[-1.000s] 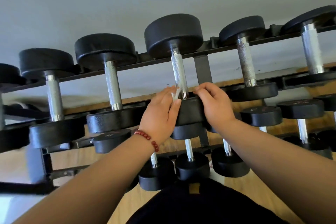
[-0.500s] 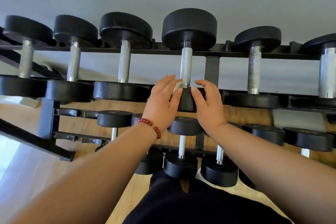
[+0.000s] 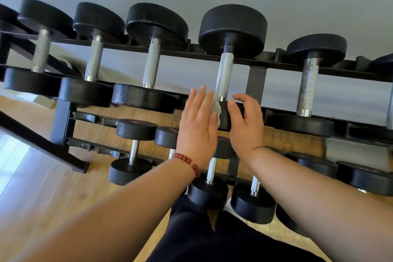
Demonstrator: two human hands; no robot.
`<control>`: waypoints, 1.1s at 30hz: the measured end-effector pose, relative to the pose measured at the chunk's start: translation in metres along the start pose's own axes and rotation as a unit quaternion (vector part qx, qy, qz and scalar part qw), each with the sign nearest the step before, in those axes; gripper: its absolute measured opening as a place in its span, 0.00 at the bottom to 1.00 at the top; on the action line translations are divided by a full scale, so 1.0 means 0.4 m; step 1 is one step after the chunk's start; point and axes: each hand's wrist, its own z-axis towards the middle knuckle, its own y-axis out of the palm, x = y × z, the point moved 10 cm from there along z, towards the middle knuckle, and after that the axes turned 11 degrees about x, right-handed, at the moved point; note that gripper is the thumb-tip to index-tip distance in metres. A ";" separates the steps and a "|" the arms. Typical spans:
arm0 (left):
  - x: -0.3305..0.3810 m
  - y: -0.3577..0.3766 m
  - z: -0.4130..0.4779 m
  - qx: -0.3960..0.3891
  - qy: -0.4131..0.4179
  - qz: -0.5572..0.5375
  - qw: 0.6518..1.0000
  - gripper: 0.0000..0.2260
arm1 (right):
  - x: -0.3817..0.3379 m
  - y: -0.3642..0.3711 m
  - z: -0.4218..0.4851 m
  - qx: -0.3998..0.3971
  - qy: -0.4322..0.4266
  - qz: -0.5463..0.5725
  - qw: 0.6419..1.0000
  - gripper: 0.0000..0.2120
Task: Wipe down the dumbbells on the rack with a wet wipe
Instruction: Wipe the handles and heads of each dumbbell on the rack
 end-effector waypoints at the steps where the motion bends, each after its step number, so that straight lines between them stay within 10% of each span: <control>1: 0.006 0.003 -0.029 -0.004 0.024 0.006 1.000 0.22 | -0.003 -0.001 0.000 0.004 -0.008 0.000 1.000 0.23; 8: -0.062 -0.002 0.038 0.017 -0.120 -0.053 0.991 0.21 | 0.008 -0.001 0.002 0.021 0.003 0.007 1.000 0.25; 13: -0.018 -0.001 -0.036 -0.014 -0.019 -0.004 1.000 0.23 | -0.001 -0.006 0.002 0.028 -0.024 0.004 0.999 0.16; 18: -0.093 -0.010 0.058 0.042 -0.179 -0.086 0.979 0.20 | 0.008 -0.003 0.002 0.034 -0.006 0.015 0.999 0.15; 24: -0.018 0.005 -0.028 -0.020 -0.044 -0.001 0.999 0.24 | 0.000 -0.006 0.004 0.040 -0.033 0.021 0.998 0.13; 30: -0.072 -0.006 0.053 0.019 -0.149 -0.049 0.987 0.21 | 0.010 -0.003 0.001 0.040 -0.015 0.025 0.999 0.13; 33: -0.007 0.013 -0.002 -0.017 -0.033 0.040 0.999 0.24 | 0.014 -0.002 0.000 0.031 -0.004 0.051 0.998 0.15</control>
